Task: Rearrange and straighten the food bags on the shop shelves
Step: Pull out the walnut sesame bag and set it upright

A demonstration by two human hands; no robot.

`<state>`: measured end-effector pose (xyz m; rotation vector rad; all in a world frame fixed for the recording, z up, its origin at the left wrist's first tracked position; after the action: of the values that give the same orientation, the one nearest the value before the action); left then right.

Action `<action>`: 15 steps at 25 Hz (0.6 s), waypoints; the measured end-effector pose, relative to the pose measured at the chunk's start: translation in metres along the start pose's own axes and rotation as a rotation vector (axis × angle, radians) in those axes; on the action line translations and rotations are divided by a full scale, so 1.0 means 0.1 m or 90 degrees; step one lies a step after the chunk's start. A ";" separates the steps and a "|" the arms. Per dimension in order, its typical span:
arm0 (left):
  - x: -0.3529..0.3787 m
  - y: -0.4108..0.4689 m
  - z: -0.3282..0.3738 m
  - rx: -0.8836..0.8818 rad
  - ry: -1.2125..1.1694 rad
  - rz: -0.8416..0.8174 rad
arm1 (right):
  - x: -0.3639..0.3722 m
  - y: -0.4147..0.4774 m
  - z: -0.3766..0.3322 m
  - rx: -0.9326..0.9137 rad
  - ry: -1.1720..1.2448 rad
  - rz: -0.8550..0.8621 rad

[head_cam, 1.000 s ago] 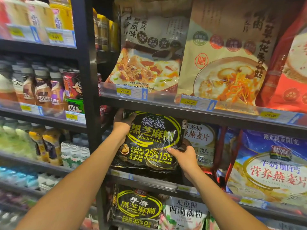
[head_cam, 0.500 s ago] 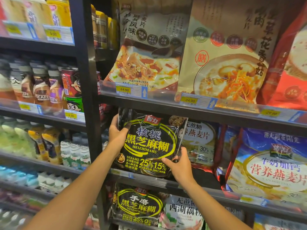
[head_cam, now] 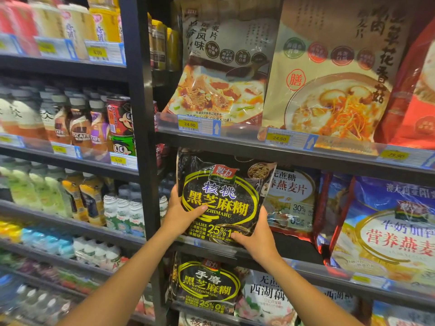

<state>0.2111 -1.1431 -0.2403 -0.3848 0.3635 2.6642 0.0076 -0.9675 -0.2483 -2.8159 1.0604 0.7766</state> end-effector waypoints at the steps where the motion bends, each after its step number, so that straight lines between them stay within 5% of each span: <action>1: 0.00 -0.01 -0.03 0.003 0.013 -0.002 | 0.02 0.02 0.00 0.002 -0.009 0.004; 15: 0.02 0.11 -0.14 0.003 0.010 0.004 | 0.09 0.26 0.08 0.022 -0.043 0.007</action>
<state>0.2072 -1.1559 -0.2523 -0.4034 0.3752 2.6669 -0.0067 -0.9918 -0.2557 -2.7357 1.0699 0.8399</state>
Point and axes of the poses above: each hand's wrist, its own y-axis towards the middle knuckle, its own x-axis out of the palm, z = x × y, the point moved 9 cm from there along y, towards the middle knuckle, and after that the axes turned 6 degrees about x, right-handed, at the moved point
